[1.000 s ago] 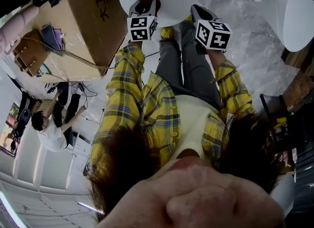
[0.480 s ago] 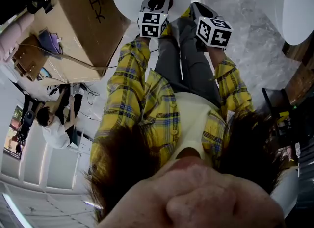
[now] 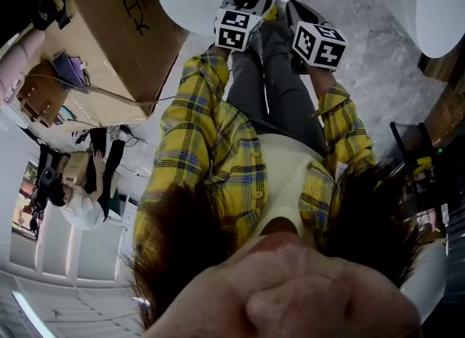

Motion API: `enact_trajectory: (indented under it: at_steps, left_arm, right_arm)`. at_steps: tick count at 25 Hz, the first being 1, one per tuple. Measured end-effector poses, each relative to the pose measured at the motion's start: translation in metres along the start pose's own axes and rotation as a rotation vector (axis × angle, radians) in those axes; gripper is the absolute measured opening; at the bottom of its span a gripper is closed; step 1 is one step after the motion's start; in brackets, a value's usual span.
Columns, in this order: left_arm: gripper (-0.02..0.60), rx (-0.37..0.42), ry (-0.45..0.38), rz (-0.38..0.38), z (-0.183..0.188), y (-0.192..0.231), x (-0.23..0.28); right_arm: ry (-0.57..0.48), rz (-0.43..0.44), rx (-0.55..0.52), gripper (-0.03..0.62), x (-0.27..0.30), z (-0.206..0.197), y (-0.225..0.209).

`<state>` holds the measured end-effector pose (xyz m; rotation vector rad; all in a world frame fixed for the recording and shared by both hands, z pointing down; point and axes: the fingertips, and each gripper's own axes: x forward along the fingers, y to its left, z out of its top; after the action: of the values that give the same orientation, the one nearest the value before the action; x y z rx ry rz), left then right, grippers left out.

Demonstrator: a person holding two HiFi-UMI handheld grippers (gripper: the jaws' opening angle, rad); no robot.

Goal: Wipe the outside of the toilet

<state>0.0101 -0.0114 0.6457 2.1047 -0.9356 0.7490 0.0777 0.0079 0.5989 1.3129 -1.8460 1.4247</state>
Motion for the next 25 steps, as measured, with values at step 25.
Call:
enact_trajectory:
  at_steps: [25]
  left_arm:
    - [0.098,-0.004,-0.177,-0.102,0.047,-0.005,-0.065]
  right_arm:
    - [-0.011,0.003,-0.012,0.026,-0.002,0.002,0.014]
